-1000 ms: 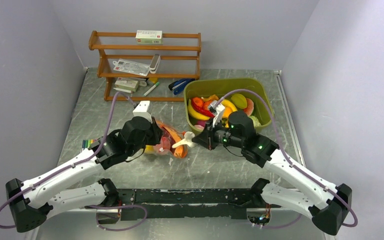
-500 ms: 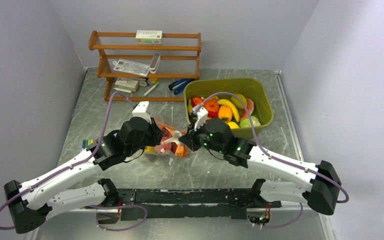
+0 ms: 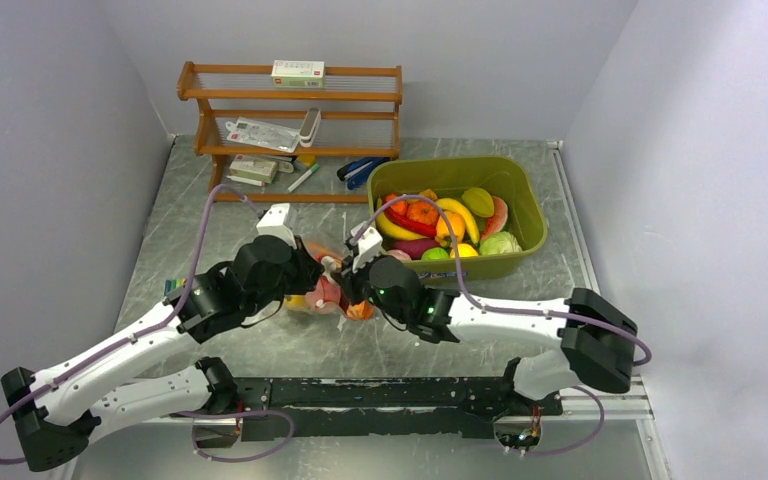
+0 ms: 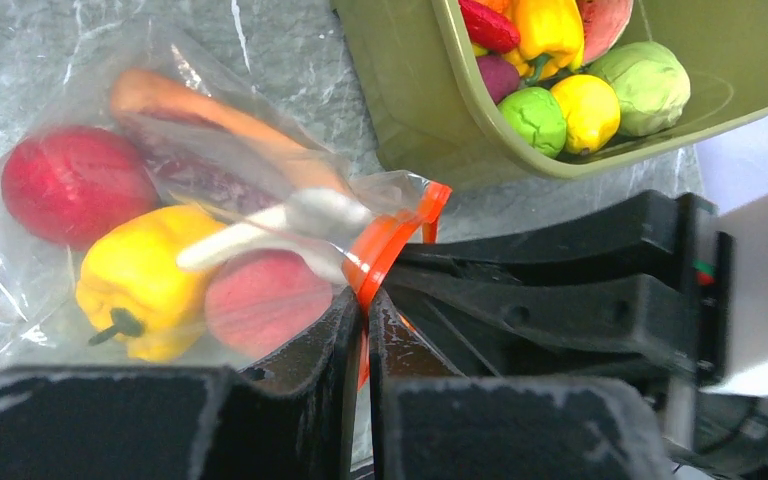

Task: Place the food in the zip-top bag and seal the zipper
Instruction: Place the fake vegetable in the zipper food storage bag.

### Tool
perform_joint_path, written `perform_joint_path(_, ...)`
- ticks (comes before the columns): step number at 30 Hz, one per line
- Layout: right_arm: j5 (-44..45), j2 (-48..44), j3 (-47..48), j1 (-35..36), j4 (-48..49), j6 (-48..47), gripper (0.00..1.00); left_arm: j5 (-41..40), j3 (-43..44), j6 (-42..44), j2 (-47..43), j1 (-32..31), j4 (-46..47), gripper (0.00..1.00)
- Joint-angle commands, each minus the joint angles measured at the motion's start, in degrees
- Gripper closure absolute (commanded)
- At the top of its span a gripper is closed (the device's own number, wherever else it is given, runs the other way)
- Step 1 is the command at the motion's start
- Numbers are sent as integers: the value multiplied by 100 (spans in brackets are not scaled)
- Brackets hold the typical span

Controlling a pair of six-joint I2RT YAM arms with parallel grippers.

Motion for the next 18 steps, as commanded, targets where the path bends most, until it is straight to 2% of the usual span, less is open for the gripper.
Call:
perform_joint_path(1,420,520,324,30,832,-256,99,-218,362,-143,-102,28,-247,93)
perform_joint_path(8,142,1303,681,21,1488,-433,88,-314,226,-315,-220,30,-436,93)
perform_joint_path(10,98,1505,884,15,1461,-437,84,-337,169,-384,-272,32,-489,93)
perform_joint_path(13,153,1736,1211,3,1210,-549,73,-467,73,-557,-366,30,-670,93)
perform_joint_path(15,209,1804,1270,-14,1193,-646,68,-530,6,-719,-447,28,-748,93)
perform_joint_path(18,102,1857,1268,-146,1245,-637,67,-487,-145,-821,-553,26,-721,93)
